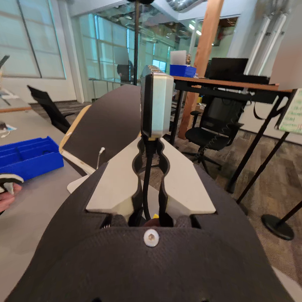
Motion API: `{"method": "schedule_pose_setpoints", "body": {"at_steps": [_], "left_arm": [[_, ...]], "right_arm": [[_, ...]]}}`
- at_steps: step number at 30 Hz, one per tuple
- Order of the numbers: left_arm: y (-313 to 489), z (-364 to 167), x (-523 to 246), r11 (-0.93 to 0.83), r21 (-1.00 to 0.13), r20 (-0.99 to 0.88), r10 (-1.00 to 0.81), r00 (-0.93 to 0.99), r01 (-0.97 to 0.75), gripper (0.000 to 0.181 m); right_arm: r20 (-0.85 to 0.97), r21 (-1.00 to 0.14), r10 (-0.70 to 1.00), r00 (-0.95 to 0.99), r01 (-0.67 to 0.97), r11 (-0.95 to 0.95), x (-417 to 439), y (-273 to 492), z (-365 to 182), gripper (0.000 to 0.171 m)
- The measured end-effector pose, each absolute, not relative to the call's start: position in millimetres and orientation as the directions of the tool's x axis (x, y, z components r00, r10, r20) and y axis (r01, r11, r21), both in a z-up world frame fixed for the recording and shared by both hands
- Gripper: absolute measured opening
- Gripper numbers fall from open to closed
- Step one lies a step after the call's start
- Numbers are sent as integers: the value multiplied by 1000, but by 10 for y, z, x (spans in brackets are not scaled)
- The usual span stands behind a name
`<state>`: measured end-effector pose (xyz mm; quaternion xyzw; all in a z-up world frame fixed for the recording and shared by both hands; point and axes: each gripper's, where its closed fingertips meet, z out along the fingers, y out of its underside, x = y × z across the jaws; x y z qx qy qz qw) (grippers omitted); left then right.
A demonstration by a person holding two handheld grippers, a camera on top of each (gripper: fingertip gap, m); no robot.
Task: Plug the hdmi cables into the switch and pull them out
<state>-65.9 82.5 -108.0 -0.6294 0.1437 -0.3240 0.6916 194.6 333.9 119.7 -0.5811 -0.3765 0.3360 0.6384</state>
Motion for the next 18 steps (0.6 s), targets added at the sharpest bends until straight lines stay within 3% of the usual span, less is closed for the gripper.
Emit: {"method": "schedule_pose_setpoints", "body": {"at_steps": [5, 9, 15, 18], "left_arm": [[841, -1128, -684, -15, -964, 217, -627, 749, 266, 39], [882, -1185, -683, -39, -960, 239, -630, 739, 277, 39], [908, -1267, -616, -69, -962, 247, -638, 730, 265, 39], [902, -1277, -599, -77, -960, 254, -642, 724, 268, 39]], "right_arm": [[-201, -979, 870, 449, -73, -189, 2128, 3772, 329, 12], [-337, -917, 792, 509, 13, -398, 2281, 3926, -386, 11], [-402, -777, 716, 570, 202, -597, 2329, 3868, -1225, 12], [-297, -697, 735, 609, 388, -603, 2342, 3791, -1607, 12]]}}
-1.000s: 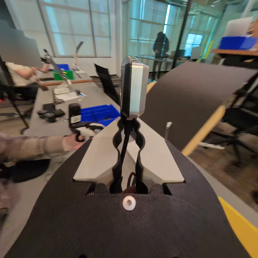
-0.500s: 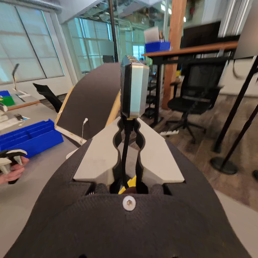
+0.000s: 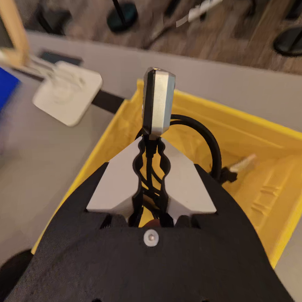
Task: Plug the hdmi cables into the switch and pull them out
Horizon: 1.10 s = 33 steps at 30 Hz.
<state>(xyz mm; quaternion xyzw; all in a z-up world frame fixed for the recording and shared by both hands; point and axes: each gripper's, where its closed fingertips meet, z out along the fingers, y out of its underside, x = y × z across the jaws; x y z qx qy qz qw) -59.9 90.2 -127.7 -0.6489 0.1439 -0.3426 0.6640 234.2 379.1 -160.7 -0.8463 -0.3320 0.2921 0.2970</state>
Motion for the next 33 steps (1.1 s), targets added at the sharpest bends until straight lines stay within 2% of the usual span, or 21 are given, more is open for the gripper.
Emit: {"method": "schedule_pose_setpoints", "body": {"at_steps": [4, 5, 6, 7, 9, 14, 17, 20, 22, 24, 26, 28, 29, 32, 33], "left_arm": [[897, -1281, -576, -79, -963, 245, -645, 724, 257, 40], [898, -1280, -571, -78, -963, 245, -645, 724, 256, 41], [900, -1276, -566, -77, -965, 241, -643, 727, 251, 42], [897, -1262, -555, -72, -968, 229, -642, 732, 239, 44], [891, -1200, -540, -50, -977, 191, -635, 748, 208, 46], [869, -896, -597, 9, -995, 74, -566, 821, 96, 55], [748, -606, -751, 42, -997, -82, -492, 867, -71, 58], [631, -369, -1270, 1, -966, -243, -350, 905, -259, 59], [589, -337, -1825, -111, -932, -309, -258, 915, -346, 57], [578, -493, -2517, -323, -863, -350, -176, 920, -389, 55], [551, -827, -3204, -594, -740, -325, -93, 941, -314, 67], [520, -1178, -3697, -788, -554, -355, -67, 933, -267, 78], [569, -1297, -3799, -823, -510, -338, -77, 938, -251, 80], [766, -1662, -3800, -891, -436, -111, -86, 990, -126, 83], [815, -1783, -3862, -913, -389, -111, -82, 990, -120, 84]], "right_arm": [[-166, -533, 754, 636, 585, -611, 2398, 3699, -1964, 12], [-150, -493, 757, 636, 615, -615, 2408, 3680, -1990, 18], [-94, -449, 759, 645, 653, -610, 2462, 3697, -2010, 44], [-22, -415, 766, 643, 691, -592, 2510, 3721, -1997, 59], [96, -387, 790, 606, 754, -532, 2543, 3738, -1877, 62], [432, -414, 720, 543, 829, -376, 2609, 3805, -1176, 81], [556, -510, 677, 483, 841, -180, 2292, 3492, -580, 68], [581, -605, 713, 394, 794, 54, 1722, 2896, -171, 54], [540, -663, 780, 315, 730, 165, 1306, 2469, -38, 53], [503, -716, 836, 221, 648, 260, 900, 2089, 69, 50], [497, -744, 852, 163, 584, 323, 556, 1853, 151, 46], [509, -757, 853, 115, 533, 379, 248, 1705, 194, 47], [506, -766, 857, 97, 506, 395, 114, 1656, 198, 46], [460, -819, 887, 40, 404, 407, -206, 1521, 163, 47], [445, -834, 896, 21, 375, 405, -270, 1481, 134, 47]]}}
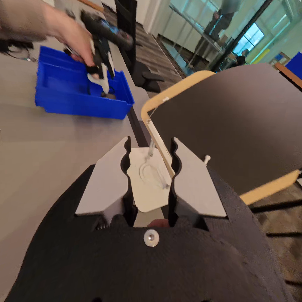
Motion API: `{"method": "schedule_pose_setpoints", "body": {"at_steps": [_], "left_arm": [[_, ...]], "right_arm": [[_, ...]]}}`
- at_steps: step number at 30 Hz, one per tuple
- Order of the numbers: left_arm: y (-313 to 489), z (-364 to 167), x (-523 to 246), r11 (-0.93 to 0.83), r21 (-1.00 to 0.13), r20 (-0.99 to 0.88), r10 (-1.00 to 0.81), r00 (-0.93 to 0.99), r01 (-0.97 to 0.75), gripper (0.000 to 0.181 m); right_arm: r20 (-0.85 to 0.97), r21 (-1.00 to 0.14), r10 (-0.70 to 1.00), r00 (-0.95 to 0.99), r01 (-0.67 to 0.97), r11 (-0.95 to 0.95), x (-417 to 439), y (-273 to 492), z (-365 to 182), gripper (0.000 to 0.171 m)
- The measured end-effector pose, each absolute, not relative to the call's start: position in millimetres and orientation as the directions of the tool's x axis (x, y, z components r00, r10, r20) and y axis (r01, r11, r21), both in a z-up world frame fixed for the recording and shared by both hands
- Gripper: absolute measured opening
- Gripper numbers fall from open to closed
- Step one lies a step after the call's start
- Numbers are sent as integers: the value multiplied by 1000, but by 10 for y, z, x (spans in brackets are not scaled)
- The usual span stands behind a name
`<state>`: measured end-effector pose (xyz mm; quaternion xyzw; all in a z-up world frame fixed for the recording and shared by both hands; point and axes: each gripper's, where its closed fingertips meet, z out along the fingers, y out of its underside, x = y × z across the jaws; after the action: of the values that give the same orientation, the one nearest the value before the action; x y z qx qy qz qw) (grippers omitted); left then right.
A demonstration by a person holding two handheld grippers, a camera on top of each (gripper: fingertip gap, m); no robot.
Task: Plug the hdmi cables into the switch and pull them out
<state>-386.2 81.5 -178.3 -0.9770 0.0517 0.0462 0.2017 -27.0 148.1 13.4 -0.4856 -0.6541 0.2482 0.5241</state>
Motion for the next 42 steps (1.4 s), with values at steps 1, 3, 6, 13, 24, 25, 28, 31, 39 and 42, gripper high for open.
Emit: {"method": "schedule_pose_setpoints", "body": {"at_steps": [1, 3, 6, 13, 24, 25, 28, 31, 39, 42], "left_arm": [[832, -1911, -3932, -938, -323, -127, -86, 988, -123, 86], [860, -2113, -4033, -966, -207, -168, -120, 978, -154, 87], [840, -2316, -4160, -972, -11, -253, -225, 941, -235, 86], [911, -2649, -4243, -988, 45, -177, -155, 972, -149, 72], [939, -2142, -4276, -946, -236, -276, -154, 949, -222, 70], [928, -1990, -4251, -924, -275, -331, -170, 928, -267, 70], [875, -1452, -4084, -818, -382, -525, -192, 829, -431, 70], [787, -871, -3628, -620, -392, -743, -222, 631, -680, 69], [451, -320, -1903, -219, -134, -981, -107, 161, -966, 69], [413, -347, -1529, -158, -75, -993, -79, 89, -985, 69]], "right_arm": [[434, -845, 901, 16, 355, 401, -310, 1468, 100, 46], [411, -861, 911, 12, 333, 384, -344, 1458, 14, 46], [383, -884, 924, 11, 295, 363, -322, 1453, -80, 44], [381, -884, 924, 30, 306, 354, -256, 1572, -173, 43], [346, -898, 938, 24, 299, 323, -313, 1528, -218, 43], [322, -907, 947, 14, 290, 304, -334, 1493, -209, 43], [246, -935, 969, -33, 254, 246, -450, 1325, -180, 47], [159, -965, 983, -95, 197, 175, -685, 1058, -122, 51], [-67, -982, 979, -190, 184, -32, -1287, 489, -107, 51], [-89, -964, 970, -228, 263, -27, -1364, 310, -270, 51]]}}
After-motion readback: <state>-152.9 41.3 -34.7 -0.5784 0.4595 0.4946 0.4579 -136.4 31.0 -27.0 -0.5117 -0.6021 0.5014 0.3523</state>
